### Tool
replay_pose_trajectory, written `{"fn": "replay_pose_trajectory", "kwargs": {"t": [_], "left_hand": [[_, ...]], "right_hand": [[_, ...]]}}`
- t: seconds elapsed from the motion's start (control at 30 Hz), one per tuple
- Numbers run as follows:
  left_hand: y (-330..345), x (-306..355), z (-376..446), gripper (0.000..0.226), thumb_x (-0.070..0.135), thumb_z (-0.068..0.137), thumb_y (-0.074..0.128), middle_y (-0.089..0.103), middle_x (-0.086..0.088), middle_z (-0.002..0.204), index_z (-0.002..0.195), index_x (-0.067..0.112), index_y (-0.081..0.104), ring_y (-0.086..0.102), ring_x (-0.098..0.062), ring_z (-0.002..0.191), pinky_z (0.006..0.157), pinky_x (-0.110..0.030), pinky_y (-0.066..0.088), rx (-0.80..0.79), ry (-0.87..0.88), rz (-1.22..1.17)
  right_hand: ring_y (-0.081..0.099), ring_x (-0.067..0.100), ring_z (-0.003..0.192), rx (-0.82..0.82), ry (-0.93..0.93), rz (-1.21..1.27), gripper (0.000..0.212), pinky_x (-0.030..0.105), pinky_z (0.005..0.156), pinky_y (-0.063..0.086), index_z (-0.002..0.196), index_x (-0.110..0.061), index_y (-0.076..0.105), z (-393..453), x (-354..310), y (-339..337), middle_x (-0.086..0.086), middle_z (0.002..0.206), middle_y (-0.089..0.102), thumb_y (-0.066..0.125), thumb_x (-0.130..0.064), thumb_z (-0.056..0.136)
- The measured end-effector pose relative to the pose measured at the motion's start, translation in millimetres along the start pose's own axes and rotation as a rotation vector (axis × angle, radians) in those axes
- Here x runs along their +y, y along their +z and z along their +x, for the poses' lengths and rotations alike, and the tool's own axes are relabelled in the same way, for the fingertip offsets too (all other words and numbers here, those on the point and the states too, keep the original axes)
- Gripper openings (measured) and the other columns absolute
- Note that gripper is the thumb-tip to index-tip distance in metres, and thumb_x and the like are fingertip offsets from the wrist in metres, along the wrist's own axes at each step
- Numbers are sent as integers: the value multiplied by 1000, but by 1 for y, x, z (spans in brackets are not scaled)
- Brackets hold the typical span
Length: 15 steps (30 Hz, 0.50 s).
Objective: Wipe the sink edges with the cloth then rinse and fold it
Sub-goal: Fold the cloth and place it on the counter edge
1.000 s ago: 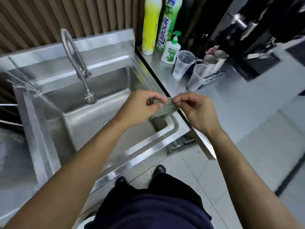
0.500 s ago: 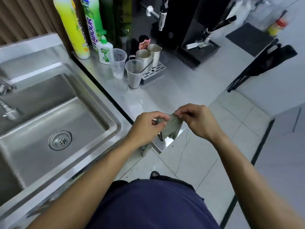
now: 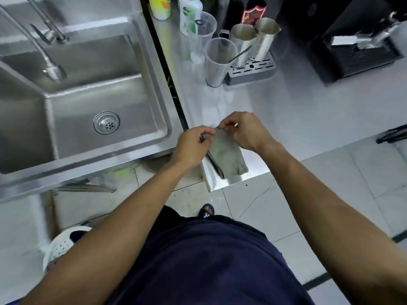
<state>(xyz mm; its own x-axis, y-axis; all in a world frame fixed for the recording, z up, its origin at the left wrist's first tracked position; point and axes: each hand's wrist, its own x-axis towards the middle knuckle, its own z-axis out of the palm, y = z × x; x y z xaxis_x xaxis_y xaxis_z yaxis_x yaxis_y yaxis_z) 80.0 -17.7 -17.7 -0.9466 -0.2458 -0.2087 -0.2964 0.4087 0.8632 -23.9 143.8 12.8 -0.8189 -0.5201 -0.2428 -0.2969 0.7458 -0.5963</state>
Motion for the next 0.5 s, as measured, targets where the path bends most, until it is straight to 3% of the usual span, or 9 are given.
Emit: {"fn": "replay_pose_trajectory", "kwargs": {"t": [0.07, 0.13, 0.2, 0.37, 0.5], "left_hand": [[-1, -3, 16, 25, 12, 97, 64, 69, 1, 118, 119, 18, 74, 63, -3, 96, 89, -20, 46, -49, 55, 219], [0, -6, 23, 29, 11, 96, 61, 57, -7, 140, 122, 13, 72, 56, -26, 124, 105, -28, 41, -91, 115, 423], [6, -5, 20, 29, 8, 94, 59, 57, -9, 136, 121, 10, 71, 54, -34, 121, 104, -39, 46, -64, 166, 494], [35, -2, 4, 25, 6, 97, 56, 61, -9, 124, 116, 9, 71, 54, -31, 119, 100, -43, 48, -57, 219, 377], [55, -20, -2, 23, 1, 98, 53, 59, -9, 127, 115, 4, 68, 54, -27, 122, 98, -43, 50, -116, 282, 331]], "right_hand": [[65, 22, 106, -39, -41, -61, 26, 14, 89, 43, 106, -9, 78, 20, -1, 7, 8, 114, 72, 58, 1, 94], [61, 27, 115, -51, -81, -130, 27, 27, 99, 47, 112, -8, 76, 25, 0, 14, 13, 122, 66, 56, -2, 95], [59, 27, 115, 2, -99, -130, 26, 33, 99, 49, 112, -7, 75, 18, 3, 21, 12, 123, 63, 55, -3, 95], [60, 18, 89, 187, -38, 65, 28, 12, 79, 37, 106, -7, 73, -29, 14, 48, 10, 102, 70, 53, -1, 87], [59, 16, 96, 231, 16, 136, 30, 20, 85, 46, 115, -10, 68, -52, 33, 74, 2, 103, 67, 53, 3, 92]]}}
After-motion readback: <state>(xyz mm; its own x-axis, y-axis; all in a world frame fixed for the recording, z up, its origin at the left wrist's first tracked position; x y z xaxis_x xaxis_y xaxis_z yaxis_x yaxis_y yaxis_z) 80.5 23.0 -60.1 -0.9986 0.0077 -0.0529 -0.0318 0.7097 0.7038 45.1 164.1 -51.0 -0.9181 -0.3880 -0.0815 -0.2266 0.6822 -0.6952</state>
